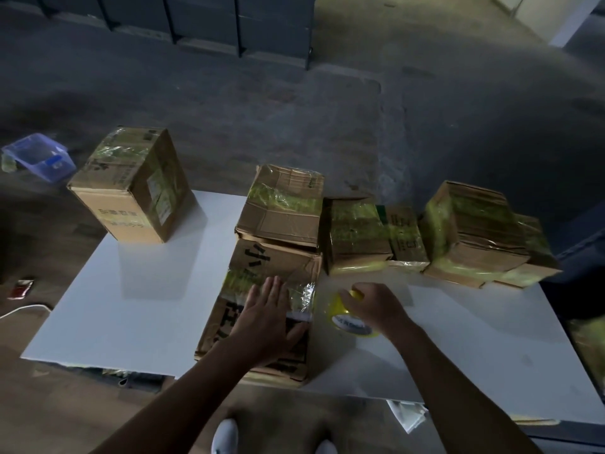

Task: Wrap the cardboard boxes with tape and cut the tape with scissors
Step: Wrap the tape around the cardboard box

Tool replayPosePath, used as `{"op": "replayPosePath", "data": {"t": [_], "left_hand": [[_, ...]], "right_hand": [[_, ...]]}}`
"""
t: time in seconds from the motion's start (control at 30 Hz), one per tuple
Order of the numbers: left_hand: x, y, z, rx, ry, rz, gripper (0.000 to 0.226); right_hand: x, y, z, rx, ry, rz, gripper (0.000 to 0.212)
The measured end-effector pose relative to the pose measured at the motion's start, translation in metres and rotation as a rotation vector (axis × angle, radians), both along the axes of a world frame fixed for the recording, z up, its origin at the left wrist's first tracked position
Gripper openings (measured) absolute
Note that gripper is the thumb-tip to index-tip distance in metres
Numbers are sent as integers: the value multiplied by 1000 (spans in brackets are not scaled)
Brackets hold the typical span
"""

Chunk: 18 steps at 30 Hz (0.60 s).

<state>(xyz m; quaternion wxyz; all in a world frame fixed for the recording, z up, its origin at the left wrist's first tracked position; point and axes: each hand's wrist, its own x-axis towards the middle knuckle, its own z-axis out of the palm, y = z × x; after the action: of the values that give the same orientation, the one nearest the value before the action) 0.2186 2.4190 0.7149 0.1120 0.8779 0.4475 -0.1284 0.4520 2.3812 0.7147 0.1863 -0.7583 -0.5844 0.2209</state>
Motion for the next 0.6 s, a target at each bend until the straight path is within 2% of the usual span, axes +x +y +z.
{"op": "replayPosePath", "data": {"t": [0.2, 0.3, 0.5, 0.6], "left_hand": [[62, -12, 13, -103, 138, 224, 96], [75, -13, 11, -129, 162, 308, 91], [67, -18, 0, -87, 25, 346, 63], [52, -12, 4, -137, -73, 342, 63]], "right_hand": [[-10, 7, -21, -77, 26, -32, 46], [-11, 8, -24, -114, 32, -29, 45], [-16, 8, -24, -132, 43, -32, 44], [-14, 8, -16, -130, 152, -9, 45]]}}
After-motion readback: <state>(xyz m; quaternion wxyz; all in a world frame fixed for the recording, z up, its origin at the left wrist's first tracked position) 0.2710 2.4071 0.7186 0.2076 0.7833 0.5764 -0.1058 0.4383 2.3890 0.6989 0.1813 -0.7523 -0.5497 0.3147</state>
